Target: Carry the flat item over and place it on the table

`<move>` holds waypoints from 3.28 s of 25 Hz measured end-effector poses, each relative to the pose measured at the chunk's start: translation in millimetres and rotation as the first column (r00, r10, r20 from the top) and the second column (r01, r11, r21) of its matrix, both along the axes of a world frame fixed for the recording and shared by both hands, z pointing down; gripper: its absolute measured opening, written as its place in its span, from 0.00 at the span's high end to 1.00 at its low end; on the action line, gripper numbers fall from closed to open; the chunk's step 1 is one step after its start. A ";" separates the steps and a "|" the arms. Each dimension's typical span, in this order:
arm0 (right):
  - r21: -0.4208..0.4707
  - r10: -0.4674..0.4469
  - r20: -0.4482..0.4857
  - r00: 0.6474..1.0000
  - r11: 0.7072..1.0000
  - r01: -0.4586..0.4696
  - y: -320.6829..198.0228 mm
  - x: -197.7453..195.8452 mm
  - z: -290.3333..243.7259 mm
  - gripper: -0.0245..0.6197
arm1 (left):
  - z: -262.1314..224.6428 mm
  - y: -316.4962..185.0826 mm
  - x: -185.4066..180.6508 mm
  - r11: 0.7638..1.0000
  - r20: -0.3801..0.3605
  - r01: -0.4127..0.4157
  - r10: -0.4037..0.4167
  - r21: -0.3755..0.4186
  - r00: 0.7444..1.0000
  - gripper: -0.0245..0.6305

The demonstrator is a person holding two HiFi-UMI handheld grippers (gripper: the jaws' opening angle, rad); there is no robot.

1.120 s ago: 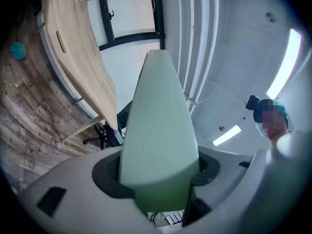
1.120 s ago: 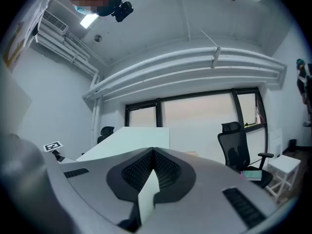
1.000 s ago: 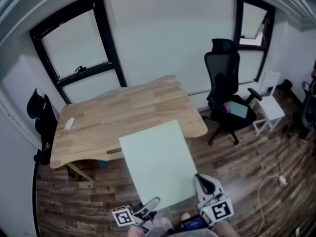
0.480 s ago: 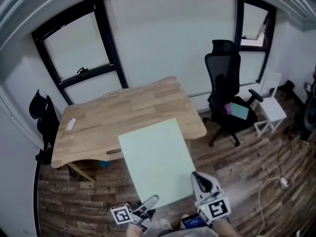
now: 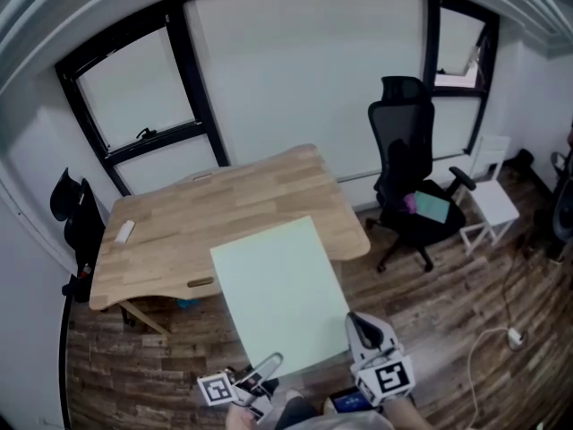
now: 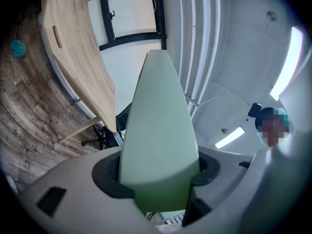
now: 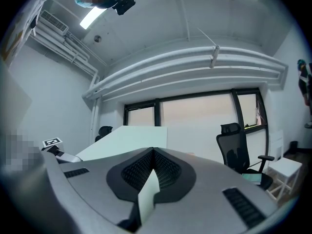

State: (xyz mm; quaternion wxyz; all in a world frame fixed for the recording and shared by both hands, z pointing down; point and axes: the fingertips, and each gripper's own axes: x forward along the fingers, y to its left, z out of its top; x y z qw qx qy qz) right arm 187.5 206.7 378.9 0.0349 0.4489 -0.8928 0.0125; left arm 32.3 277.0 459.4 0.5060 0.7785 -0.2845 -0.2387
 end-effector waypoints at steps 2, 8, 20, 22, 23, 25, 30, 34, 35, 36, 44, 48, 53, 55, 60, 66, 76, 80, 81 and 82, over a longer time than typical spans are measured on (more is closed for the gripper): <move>-0.013 0.002 -0.002 1.000 1.000 -0.002 -7.8 -0.8 3.6 0.97 | 0.3 -9.7 -0.4 1.000 -0.001 -0.002 0.002 -0.002 1.000 0.54; -0.036 0.003 -0.013 1.000 0.999 -0.004 -42.5 -9.9 12.8 0.97 | 6.5 -48.6 -7.8 1.000 -0.014 -0.007 0.006 -0.019 1.000 0.54; -0.058 0.042 -0.030 0.999 0.997 -0.044 -176.5 -69.6 24.3 0.97 | 23.7 -191.0 -62.0 0.995 -0.043 -0.067 0.064 -0.068 0.997 0.54; -0.050 0.055 -0.017 0.998 0.997 -0.055 -201.9 -84.1 22.1 0.97 | 26.1 -214.1 -74.4 0.993 -0.049 -0.076 0.072 -0.091 0.996 0.54; -0.052 0.061 -0.017 0.998 0.997 -0.062 -213.3 -90.3 22.7 0.97 | 25.8 -224.3 -79.4 0.992 -0.057 -0.081 0.075 -0.100 0.996 0.54; -0.067 0.071 -0.028 0.997 0.995 -0.073 -233.3 -101.7 24.0 0.97 | 24.5 -241.6 -87.4 0.989 -0.075 -0.094 0.086 -0.110 0.993 0.54; -0.093 0.087 -0.076 0.993 0.991 -0.094 -267.3 -120.4 34.6 0.97 | 26.0 -272.6 -103.0 0.987 -0.072 -0.123 0.116 -0.099 0.991 0.54; -0.105 0.101 -0.087 0.991 0.988 -0.110 -280.2 -131.4 37.1 0.97 | 34.0 -282.9 -113.0 0.985 -0.086 -0.128 0.119 -0.113 0.989 0.54; -0.112 0.101 -0.094 0.990 0.987 -0.111 -280.9 -133.1 39.0 0.97 | 35.6 -283.6 -114.2 0.984 -0.094 -0.130 0.119 -0.119 0.988 0.54; -0.122 0.100 -0.103 0.990 0.986 -0.112 -280.8 -133.8 41.9 0.97 | 37.1 -283.8 -114.7 0.983 -0.103 -0.132 0.120 -0.126 0.987 0.54; -0.136 0.065 -0.104 0.992 0.988 -0.079 -280.7 -135.6 45.9 0.97 | 44.4 -280.3 -114.3 0.984 -0.132 -0.117 0.100 -0.133 0.986 0.54; -0.149 0.051 -0.074 0.996 0.987 -0.062 -281.8 -132.7 46.3 0.97 | 46.2 -275.3 -110.7 0.982 -0.154 -0.109 0.085 -0.152 0.984 0.54; -0.141 0.042 -0.062 0.997 0.989 -0.050 -282.5 -125.3 46.9 0.97 | 55.7 -269.1 -106.0 0.978 -0.128 -0.104 0.081 -0.179 0.988 0.54; -0.159 0.044 -0.065 0.997 0.986 -0.054 -280.5 -121.3 50.3 0.97 | 58.5 -267.5 -102.6 0.976 -0.131 -0.107 0.083 -0.192 0.988 0.54; -0.183 0.039 -0.079 0.996 0.982 -0.053 -275.7 -117.3 57.9 0.97 | 62.9 -265.7 -98.0 0.975 -0.132 -0.114 0.090 -0.191 0.987 0.54; -0.170 0.048 -0.042 0.998 0.984 -0.054 -281.1 -118.8 61.2 0.97 | 69.7 -263.9 -96.0 0.971 -0.149 -0.121 0.091 -0.206 0.985 0.54; -0.230 0.025 -0.065 0.998 0.972 -0.040 -279.4 -123.1 81.9 0.97 | 84.1 -259.1 -95.4 0.964 -0.172 -0.124 0.084 -0.236 0.981 0.54; -0.263 0.031 -0.071 0.997 0.964 -0.049 -273.8 -121.7 91.4 0.97 | 92.8 -254.5 -93.7 0.959 -0.189 -0.126 0.079 -0.254 0.979 0.54; -0.277 0.033 -0.074 0.997 0.960 -0.052 -272.6 -121.9 93.8 0.97 | 95.3 -253.3 -93.6 0.957 -0.190 -0.127 0.078 -0.260 0.979 0.54; -0.285 0.033 -0.077 0.996 0.957 -0.053 -271.6 -122.5 96.1 0.97 | 97.7 -252.0 -93.4 0.955 -0.192 -0.128 0.077 -0.266 0.978 0.54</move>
